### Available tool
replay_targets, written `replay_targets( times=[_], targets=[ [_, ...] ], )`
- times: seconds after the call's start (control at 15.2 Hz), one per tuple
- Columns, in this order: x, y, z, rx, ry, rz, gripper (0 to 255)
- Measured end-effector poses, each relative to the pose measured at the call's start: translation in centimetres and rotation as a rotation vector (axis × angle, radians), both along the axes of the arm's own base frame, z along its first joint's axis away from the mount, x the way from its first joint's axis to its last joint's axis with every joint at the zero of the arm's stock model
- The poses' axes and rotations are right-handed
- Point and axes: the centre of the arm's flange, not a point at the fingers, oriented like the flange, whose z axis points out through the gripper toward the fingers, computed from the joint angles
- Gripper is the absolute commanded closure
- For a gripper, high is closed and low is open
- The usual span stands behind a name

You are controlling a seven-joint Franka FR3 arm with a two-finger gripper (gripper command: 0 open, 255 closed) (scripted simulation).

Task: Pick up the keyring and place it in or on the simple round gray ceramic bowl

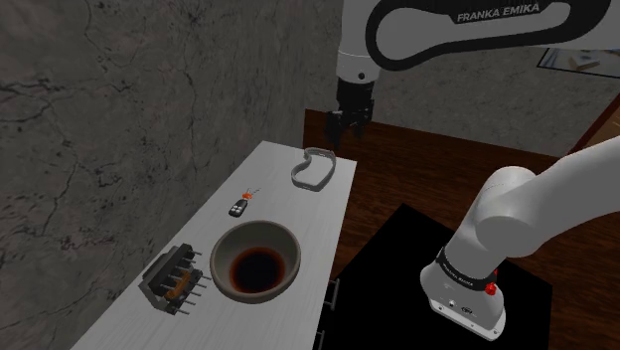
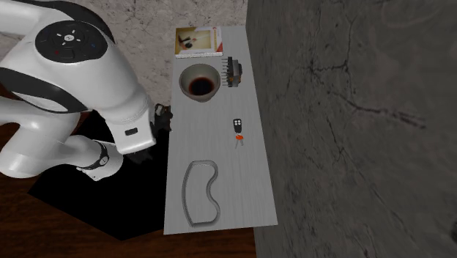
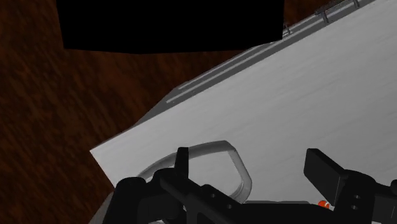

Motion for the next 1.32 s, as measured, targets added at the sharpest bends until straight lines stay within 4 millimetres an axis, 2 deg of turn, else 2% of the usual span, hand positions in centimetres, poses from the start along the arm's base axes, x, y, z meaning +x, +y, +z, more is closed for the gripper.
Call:
replay_targets(
  times=[0.13,0.33,0.86,1.06,1.32],
  targets=[
    [1.4,2.0,-0.8,0.004,-0.004,-0.005,0],
    [3.4,4.7,-3.3,0.01,-0.008,-0.013,0],
    [8.4,12.4,-8.3,0.027,-0.023,-0.035,0],
    [10.3,15.0,-9.6,0.033,-0.028,-0.043,0],
    [13.1,18.3,-12.5,0.042,-0.034,-0.054,0]
  ],
)
